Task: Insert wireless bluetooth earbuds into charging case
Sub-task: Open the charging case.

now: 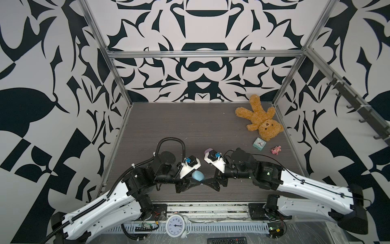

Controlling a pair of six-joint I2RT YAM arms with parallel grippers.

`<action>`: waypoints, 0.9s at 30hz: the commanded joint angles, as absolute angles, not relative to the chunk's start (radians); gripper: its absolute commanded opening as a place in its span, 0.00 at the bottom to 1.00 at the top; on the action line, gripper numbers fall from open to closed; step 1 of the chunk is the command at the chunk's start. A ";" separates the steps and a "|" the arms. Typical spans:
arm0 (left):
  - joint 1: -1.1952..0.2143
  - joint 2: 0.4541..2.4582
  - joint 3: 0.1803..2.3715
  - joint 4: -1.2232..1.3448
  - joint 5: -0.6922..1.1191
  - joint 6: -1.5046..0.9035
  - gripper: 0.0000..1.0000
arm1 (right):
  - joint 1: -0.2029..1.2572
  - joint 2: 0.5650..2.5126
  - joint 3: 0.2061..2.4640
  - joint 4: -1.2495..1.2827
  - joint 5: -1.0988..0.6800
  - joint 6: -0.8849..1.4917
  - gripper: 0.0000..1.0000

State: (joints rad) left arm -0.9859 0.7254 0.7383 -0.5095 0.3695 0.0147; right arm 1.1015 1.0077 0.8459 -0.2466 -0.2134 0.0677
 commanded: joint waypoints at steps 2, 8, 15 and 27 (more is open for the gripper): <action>-0.991 0.704 0.757 -0.522 0.456 0.023 0.00 | 1.095 1.013 0.851 -0.227 -0.057 0.043 1.00; -0.991 0.702 0.751 -0.521 0.485 0.028 0.00 | 1.092 1.006 0.874 -0.224 -0.004 0.034 1.00; -0.991 0.707 0.750 -0.521 0.524 0.029 0.00 | 1.093 1.007 0.886 -0.210 0.020 0.036 1.00; -0.991 0.725 0.749 -0.521 0.562 0.028 0.00 | 1.093 1.003 0.900 -0.196 0.045 0.034 1.00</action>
State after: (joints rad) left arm -0.9703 0.7288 0.7383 -0.5072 0.3855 0.0154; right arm 1.1210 1.0069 0.8551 -0.2714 -0.1337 0.0265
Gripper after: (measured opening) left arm 0.433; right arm 0.999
